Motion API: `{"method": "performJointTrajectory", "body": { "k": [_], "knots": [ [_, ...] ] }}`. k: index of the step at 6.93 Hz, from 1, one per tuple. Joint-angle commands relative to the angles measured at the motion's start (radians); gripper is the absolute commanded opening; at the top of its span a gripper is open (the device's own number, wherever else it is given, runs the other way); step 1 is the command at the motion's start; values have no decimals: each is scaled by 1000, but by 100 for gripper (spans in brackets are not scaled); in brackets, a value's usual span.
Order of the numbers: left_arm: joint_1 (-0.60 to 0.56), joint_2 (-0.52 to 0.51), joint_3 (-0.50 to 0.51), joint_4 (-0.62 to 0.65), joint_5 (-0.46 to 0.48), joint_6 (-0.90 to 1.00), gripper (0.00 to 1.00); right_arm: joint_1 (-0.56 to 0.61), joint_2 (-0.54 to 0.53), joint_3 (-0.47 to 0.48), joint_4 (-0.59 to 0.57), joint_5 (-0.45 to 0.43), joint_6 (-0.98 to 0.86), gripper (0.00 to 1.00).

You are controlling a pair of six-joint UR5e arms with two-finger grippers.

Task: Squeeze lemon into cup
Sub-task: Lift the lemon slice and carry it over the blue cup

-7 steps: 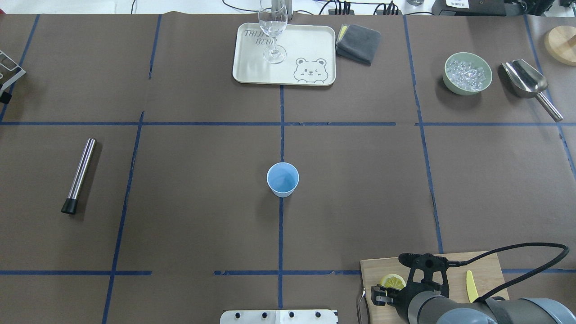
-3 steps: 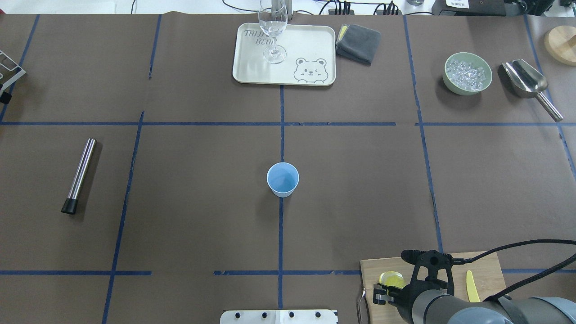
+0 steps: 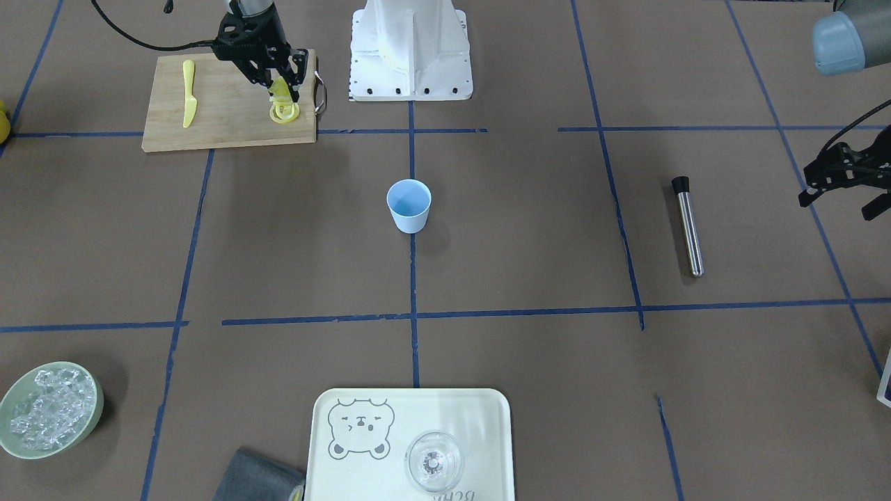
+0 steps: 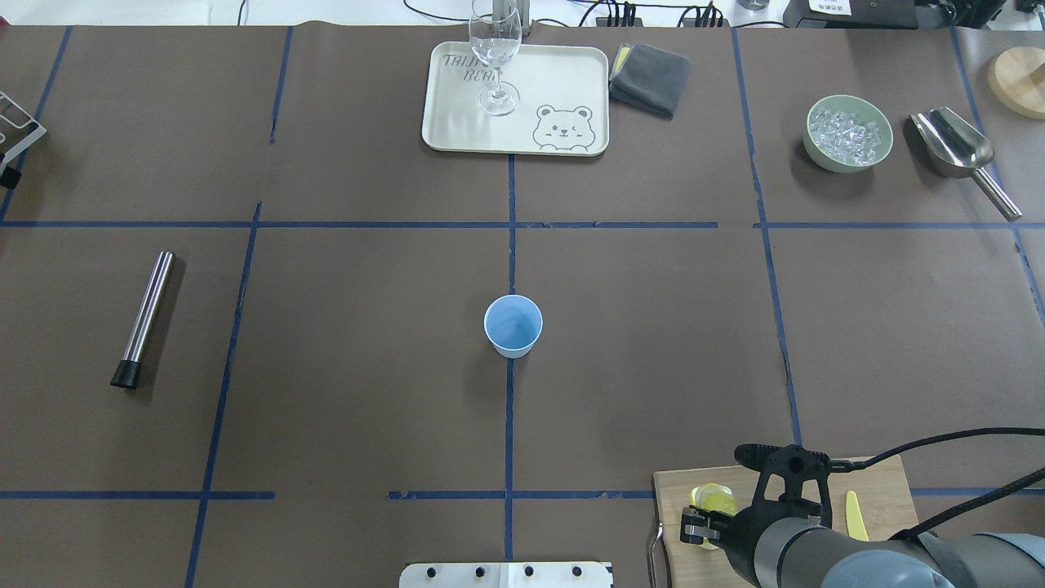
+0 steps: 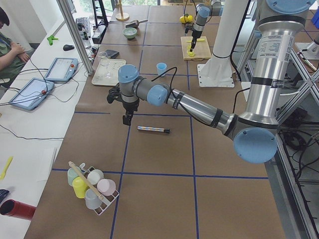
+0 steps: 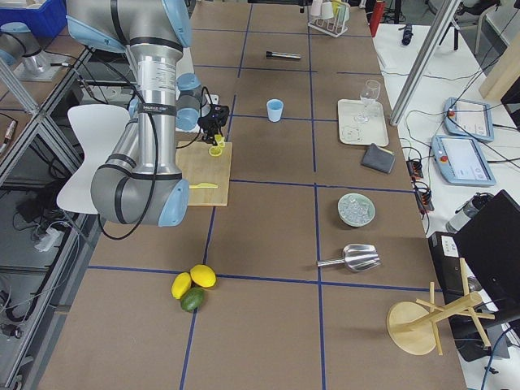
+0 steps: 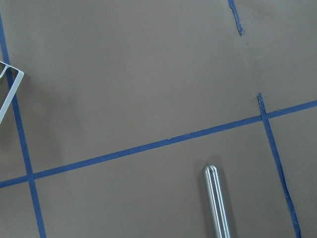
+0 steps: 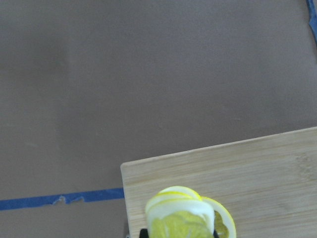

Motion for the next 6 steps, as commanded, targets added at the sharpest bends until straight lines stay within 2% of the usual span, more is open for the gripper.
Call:
{"method": "performJointTrajectory", "body": {
  "k": [1, 3, 4, 5, 6],
  "knots": [
    [0, 2, -2, 0, 0, -2, 100, 60, 4, 54, -3, 30, 0, 25],
    [0, 2, -2, 0, 0, -1, 100, 151, 67, 56, -3, 128, 0, 25],
    [0, 2, -2, 0, 0, -1, 100, 165, 131, 35, -5, 130, 0, 25],
    [0, 3, -1, 0, 0, -1, 100, 200, 215, 7, -14, 130, 0, 25],
    [0, 3, 1, 0, 0, -1, 100, 235, 353, -76, -28, 128, 0, 25]
  ]
}}
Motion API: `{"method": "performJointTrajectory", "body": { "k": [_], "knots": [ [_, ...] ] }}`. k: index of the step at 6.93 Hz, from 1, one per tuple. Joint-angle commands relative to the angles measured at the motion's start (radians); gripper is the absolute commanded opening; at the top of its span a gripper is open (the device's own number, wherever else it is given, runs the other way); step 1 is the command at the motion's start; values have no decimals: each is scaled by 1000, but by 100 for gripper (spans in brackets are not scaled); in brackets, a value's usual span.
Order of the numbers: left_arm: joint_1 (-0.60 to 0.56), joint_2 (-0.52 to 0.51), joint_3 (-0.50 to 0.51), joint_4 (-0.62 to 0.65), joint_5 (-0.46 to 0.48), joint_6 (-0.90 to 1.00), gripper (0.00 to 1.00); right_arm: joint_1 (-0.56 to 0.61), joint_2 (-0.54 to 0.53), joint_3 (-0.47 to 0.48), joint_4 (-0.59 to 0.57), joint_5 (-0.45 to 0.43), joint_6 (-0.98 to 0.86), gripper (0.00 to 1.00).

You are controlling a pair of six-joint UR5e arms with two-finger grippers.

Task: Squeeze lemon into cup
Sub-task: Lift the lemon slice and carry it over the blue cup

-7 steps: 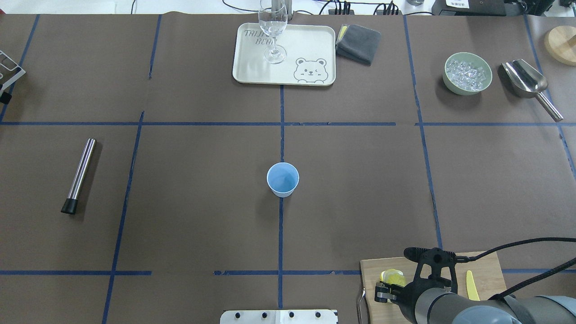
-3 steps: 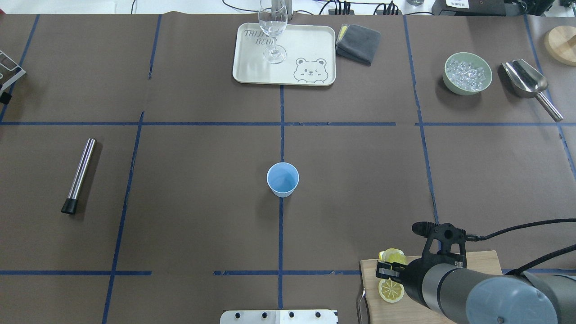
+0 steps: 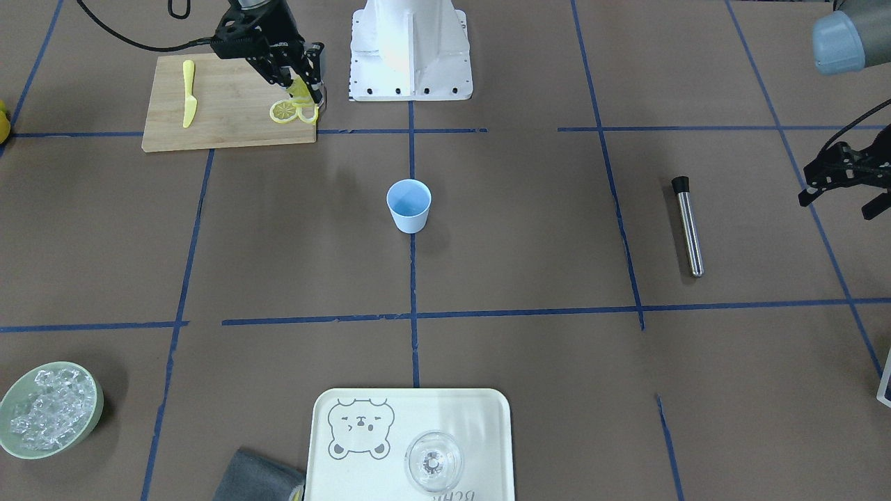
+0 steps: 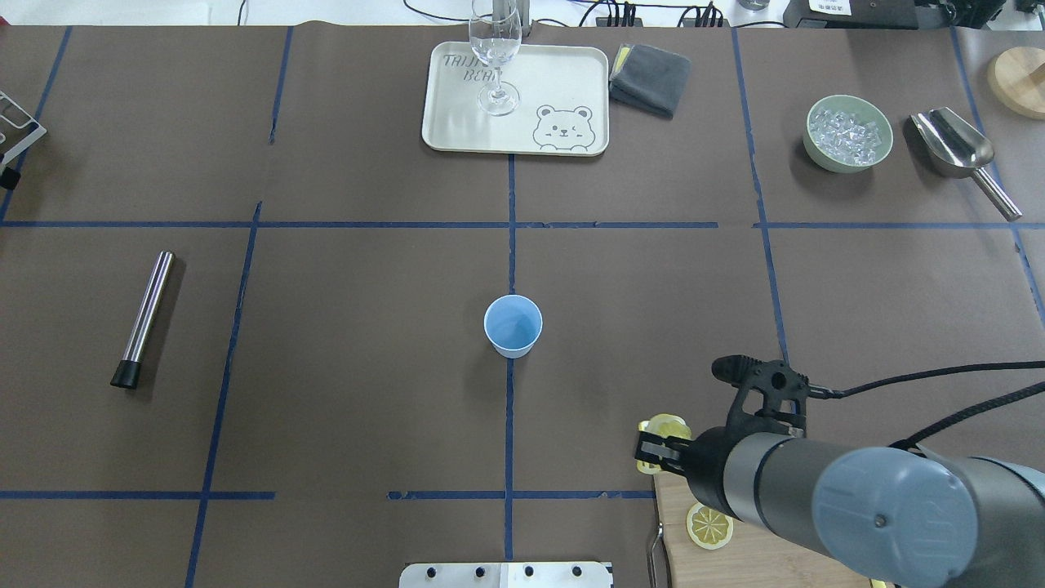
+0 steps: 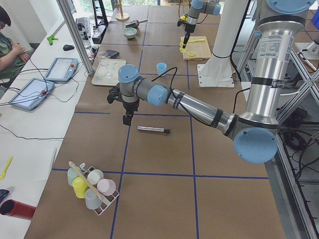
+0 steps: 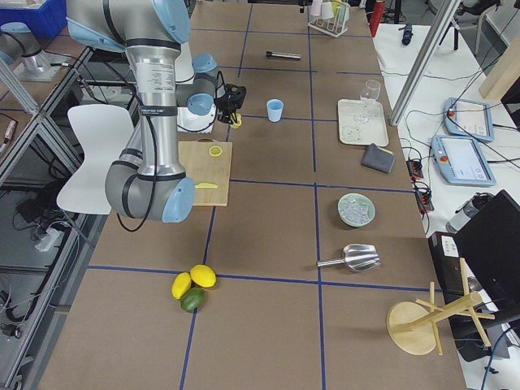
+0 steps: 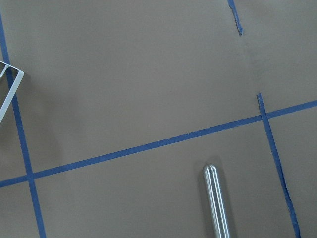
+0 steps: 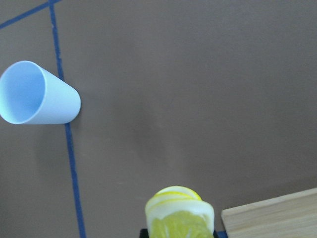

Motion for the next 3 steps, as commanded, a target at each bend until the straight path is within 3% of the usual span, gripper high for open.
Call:
{"method": "performJointTrajectory", "body": {
  "k": [1, 3],
  "knots": [
    [0, 1, 3, 0, 0, 2, 100, 73, 266, -167, -50, 1, 0, 24],
    [0, 1, 3, 0, 0, 2, 100, 102, 395, -300, -51, 0, 1, 24]
  ]
}}
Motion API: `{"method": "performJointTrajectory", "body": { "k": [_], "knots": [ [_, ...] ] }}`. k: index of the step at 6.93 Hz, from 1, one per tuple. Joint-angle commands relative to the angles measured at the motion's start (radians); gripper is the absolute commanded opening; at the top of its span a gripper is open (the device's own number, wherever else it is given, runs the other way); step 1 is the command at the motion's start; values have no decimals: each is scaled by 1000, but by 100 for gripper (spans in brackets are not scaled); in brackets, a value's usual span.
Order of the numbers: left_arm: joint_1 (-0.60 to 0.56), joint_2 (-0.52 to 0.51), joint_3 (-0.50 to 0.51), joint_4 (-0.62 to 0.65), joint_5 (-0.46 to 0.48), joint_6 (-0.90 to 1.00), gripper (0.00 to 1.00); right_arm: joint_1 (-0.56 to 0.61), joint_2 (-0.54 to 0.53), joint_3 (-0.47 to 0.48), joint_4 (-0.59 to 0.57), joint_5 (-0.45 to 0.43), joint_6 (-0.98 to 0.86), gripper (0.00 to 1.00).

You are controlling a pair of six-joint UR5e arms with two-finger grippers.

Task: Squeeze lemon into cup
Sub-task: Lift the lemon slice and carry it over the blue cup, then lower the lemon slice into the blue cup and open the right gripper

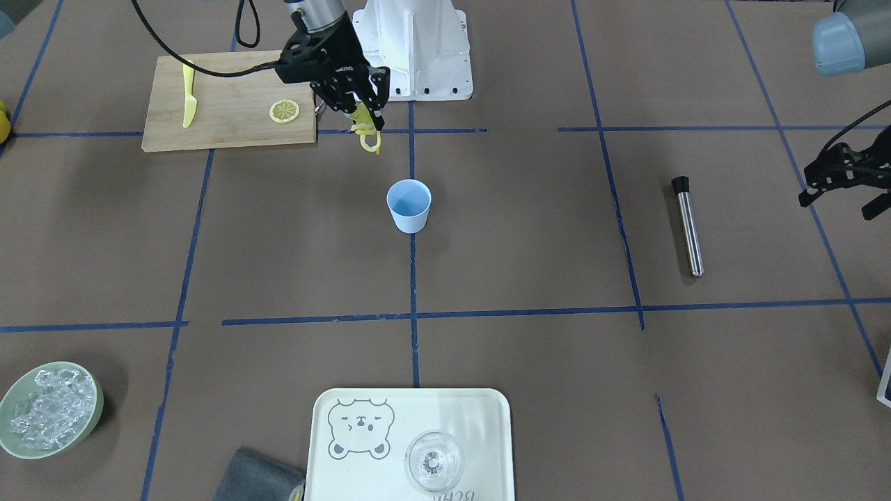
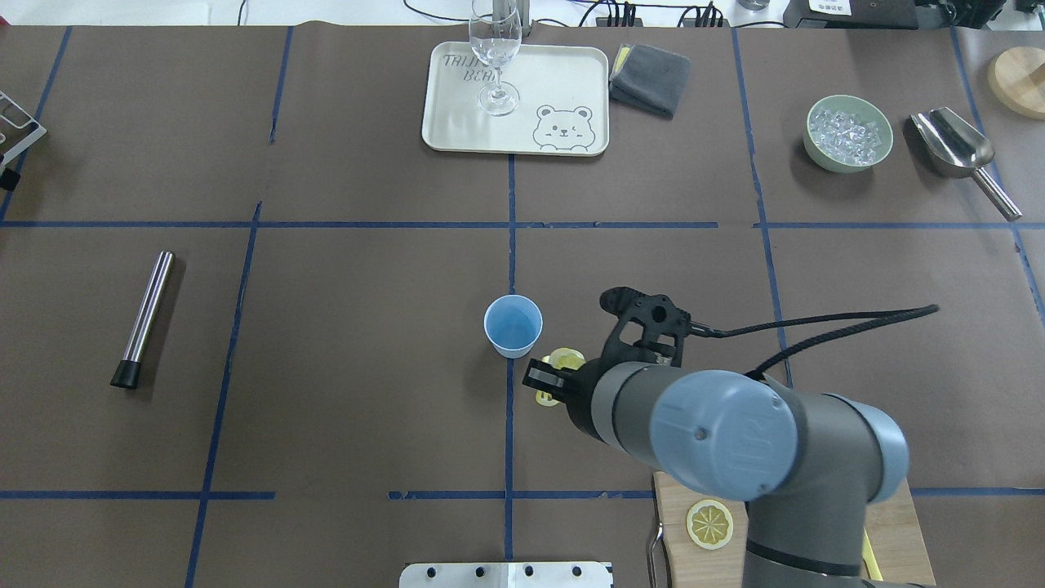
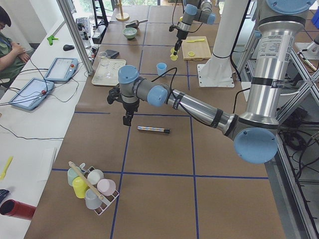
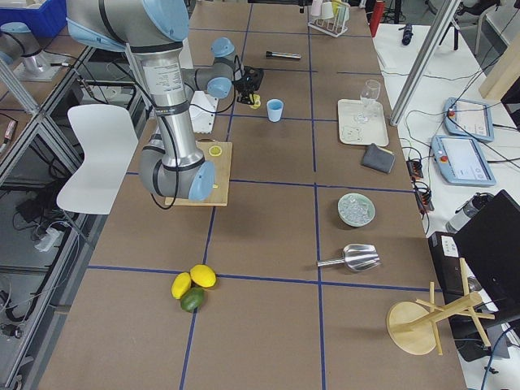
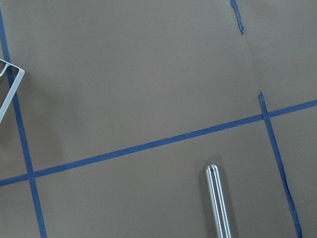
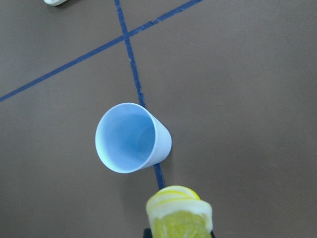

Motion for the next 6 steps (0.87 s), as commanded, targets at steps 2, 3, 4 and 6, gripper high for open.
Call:
{"method": "performJointTrajectory", "body": {
  "k": [2, 3, 4, 6],
  "knots": [
    [0, -1, 0, 0, -2, 0, 100, 50, 172, -189, 0, -1, -2, 24],
    [0, 0, 0, 0, -2, 0, 100, 65, 180, -204, 2, -1, -9, 24],
    [0, 0, 0, 0, -2, 0, 100, 74, 180, -205, 2, 0, -10, 24],
    [0, 0, 3, 0, -2, 0, 100, 88, 188, -202, 2, 8, -12, 24]
  ]
}}
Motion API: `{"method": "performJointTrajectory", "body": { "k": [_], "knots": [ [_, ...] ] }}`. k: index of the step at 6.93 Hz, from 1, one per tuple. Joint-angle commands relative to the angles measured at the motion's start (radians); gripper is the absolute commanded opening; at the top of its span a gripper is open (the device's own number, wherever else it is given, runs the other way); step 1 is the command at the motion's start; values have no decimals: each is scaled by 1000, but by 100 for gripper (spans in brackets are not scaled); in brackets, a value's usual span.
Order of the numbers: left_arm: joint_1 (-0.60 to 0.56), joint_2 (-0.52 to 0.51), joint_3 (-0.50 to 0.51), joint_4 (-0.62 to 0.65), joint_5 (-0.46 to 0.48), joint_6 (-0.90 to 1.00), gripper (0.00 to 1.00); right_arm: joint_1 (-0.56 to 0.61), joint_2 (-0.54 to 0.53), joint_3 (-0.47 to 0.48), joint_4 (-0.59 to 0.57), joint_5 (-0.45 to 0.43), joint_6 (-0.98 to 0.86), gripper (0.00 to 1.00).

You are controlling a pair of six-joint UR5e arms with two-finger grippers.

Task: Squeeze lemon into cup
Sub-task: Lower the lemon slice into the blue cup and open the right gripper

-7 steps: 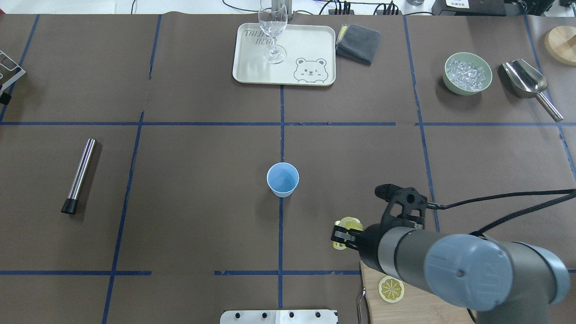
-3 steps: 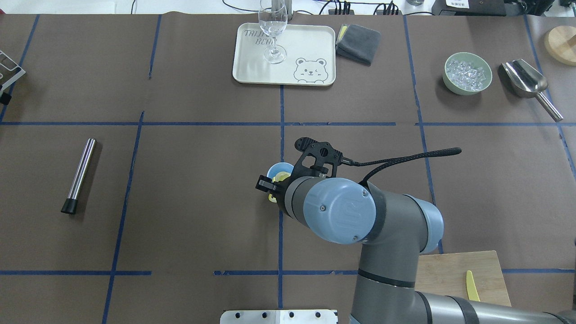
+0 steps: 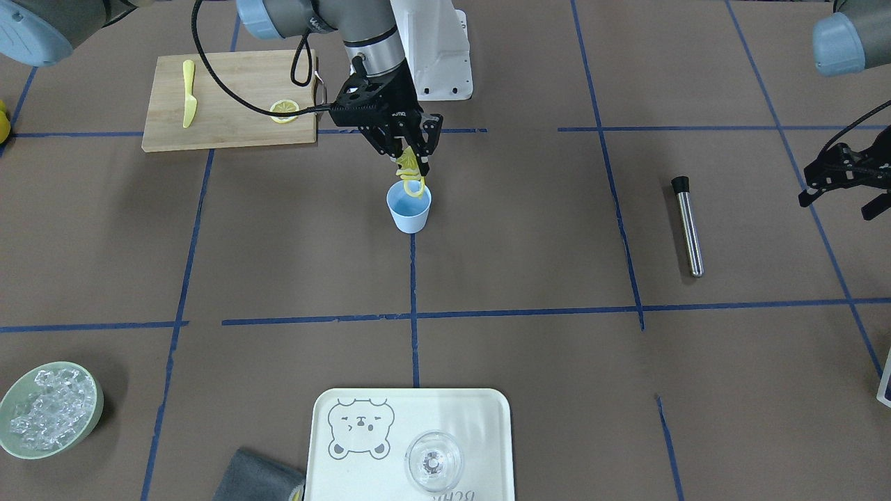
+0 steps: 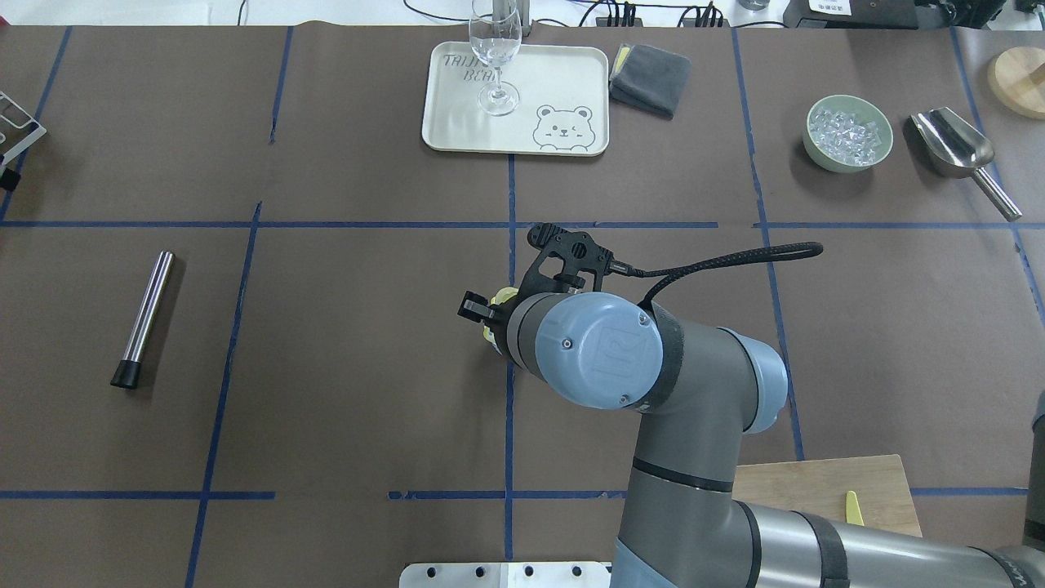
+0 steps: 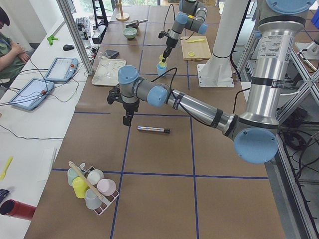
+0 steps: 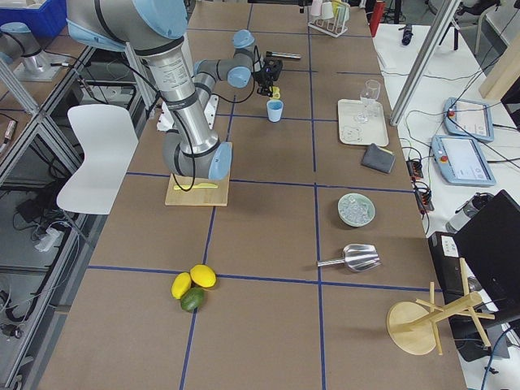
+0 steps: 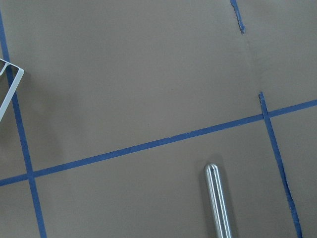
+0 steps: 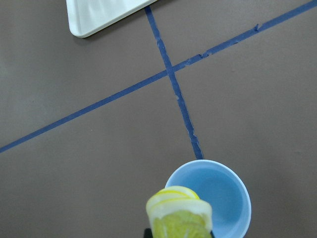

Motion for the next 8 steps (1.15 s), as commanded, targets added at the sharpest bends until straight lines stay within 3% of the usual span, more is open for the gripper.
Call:
{"method": "performJointTrajectory", "body": {
  "k": [1, 6, 7, 8],
  "knots": [
    [0, 0, 1, 0, 0, 0, 100, 19, 6, 0, -1, 5, -2, 24],
    [2, 0, 1, 0, -2, 0, 100, 19, -5, -38, -3, 42, -13, 30],
    [2, -1, 1, 0, -2, 0, 100, 19, -5, -43, -1, 42, -12, 35],
    [2, -1, 1, 0, -2, 0, 100, 21, -3, -43, 2, 42, -10, 46]
  ]
}}
